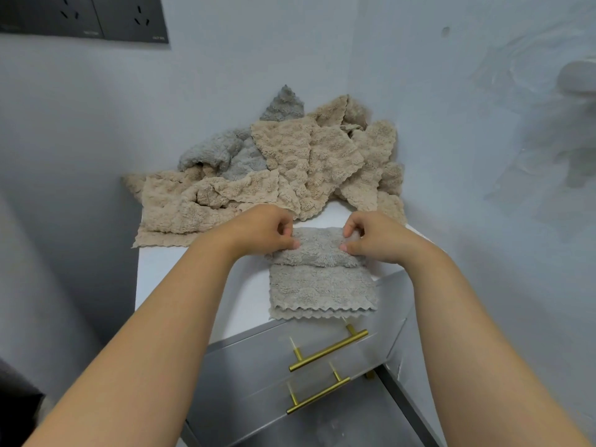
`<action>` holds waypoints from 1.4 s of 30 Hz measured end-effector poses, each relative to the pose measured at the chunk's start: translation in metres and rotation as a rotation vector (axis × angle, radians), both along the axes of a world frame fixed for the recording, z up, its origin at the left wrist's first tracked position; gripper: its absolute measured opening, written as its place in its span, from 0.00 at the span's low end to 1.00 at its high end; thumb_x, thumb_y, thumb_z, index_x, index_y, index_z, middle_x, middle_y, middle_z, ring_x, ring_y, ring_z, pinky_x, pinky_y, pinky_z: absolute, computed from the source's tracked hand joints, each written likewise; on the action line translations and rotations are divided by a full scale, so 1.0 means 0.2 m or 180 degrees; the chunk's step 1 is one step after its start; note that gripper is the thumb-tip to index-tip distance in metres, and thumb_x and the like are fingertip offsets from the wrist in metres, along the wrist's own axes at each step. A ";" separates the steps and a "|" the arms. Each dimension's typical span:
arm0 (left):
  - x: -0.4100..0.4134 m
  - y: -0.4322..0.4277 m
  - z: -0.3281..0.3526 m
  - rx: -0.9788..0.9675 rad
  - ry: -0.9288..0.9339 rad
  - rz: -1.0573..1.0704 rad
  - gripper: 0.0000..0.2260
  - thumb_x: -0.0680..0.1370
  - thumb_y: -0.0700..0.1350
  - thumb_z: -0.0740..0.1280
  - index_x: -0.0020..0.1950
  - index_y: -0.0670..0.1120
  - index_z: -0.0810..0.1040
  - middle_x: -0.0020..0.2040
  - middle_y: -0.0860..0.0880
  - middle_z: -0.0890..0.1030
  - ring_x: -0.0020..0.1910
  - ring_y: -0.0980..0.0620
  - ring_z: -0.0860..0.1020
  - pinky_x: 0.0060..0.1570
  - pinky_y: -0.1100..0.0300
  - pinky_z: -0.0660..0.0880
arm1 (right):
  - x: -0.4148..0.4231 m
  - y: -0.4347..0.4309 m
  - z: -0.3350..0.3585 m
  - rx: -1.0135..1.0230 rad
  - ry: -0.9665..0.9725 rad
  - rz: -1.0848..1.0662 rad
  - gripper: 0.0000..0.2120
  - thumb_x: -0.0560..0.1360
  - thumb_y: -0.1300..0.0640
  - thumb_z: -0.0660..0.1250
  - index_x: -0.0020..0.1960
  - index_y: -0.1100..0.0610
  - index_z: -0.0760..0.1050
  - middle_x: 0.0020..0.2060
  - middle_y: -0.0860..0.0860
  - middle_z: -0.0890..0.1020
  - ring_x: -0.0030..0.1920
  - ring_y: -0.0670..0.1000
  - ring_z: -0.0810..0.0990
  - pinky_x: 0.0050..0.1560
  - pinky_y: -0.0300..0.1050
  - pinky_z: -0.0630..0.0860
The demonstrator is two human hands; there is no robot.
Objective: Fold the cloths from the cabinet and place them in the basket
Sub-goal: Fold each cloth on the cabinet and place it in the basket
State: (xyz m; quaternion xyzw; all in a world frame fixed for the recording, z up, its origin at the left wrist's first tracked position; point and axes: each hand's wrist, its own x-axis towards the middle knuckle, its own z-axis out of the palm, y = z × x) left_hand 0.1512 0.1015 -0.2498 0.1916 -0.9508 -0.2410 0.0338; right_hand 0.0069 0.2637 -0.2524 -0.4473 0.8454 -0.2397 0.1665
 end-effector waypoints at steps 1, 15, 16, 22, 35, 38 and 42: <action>0.00 0.00 0.00 0.0055 -0.0015 0.0009 0.10 0.73 0.50 0.72 0.44 0.48 0.73 0.41 0.50 0.76 0.39 0.52 0.72 0.40 0.57 0.69 | 0.00 0.00 0.00 0.0022 0.0011 0.0016 0.11 0.73 0.56 0.72 0.52 0.53 0.73 0.46 0.48 0.76 0.49 0.50 0.74 0.46 0.42 0.70; -0.01 0.04 0.02 -0.0285 0.0256 0.0355 0.14 0.71 0.51 0.75 0.45 0.48 0.71 0.37 0.51 0.72 0.37 0.51 0.71 0.33 0.60 0.63 | 0.00 -0.05 -0.01 -0.0324 0.0401 -0.0343 0.18 0.70 0.58 0.74 0.57 0.60 0.74 0.49 0.53 0.76 0.49 0.51 0.73 0.41 0.40 0.67; -0.02 0.04 0.02 -0.0388 0.0415 0.0432 0.15 0.71 0.50 0.75 0.46 0.48 0.71 0.39 0.52 0.72 0.39 0.52 0.71 0.34 0.59 0.64 | 0.00 -0.06 -0.01 -0.0496 0.0493 -0.0401 0.16 0.69 0.60 0.74 0.55 0.57 0.74 0.48 0.51 0.75 0.48 0.51 0.72 0.38 0.40 0.65; -0.05 0.03 -0.04 -0.1021 0.0968 0.0531 0.13 0.70 0.44 0.74 0.46 0.49 0.71 0.45 0.52 0.74 0.45 0.50 0.72 0.41 0.54 0.72 | 0.00 -0.09 -0.05 -0.0938 0.1004 -0.0480 0.16 0.69 0.64 0.72 0.54 0.56 0.72 0.50 0.51 0.74 0.52 0.53 0.71 0.44 0.44 0.64; 0.06 0.02 0.11 -0.0142 -0.0132 -0.0231 0.17 0.69 0.57 0.73 0.49 0.46 0.79 0.49 0.49 0.76 0.48 0.48 0.75 0.50 0.53 0.73 | 0.00 0.05 0.07 0.0183 0.0231 0.0144 0.17 0.70 0.44 0.72 0.52 0.52 0.73 0.46 0.43 0.74 0.45 0.45 0.72 0.42 0.39 0.68; 0.04 0.03 0.10 -0.0056 0.0129 -0.0077 0.18 0.75 0.58 0.68 0.41 0.43 0.82 0.47 0.42 0.80 0.48 0.43 0.78 0.50 0.48 0.74 | 0.01 0.03 0.08 -0.0041 0.0205 0.0068 0.20 0.77 0.44 0.63 0.48 0.61 0.78 0.42 0.55 0.82 0.42 0.53 0.77 0.46 0.48 0.72; -0.01 0.04 0.05 -0.0282 0.0152 -0.0075 0.11 0.73 0.51 0.72 0.41 0.44 0.79 0.48 0.50 0.78 0.48 0.50 0.75 0.48 0.56 0.72 | 0.03 0.02 0.05 0.0063 0.0178 0.0096 0.09 0.76 0.53 0.68 0.42 0.59 0.77 0.35 0.48 0.79 0.36 0.45 0.74 0.38 0.38 0.70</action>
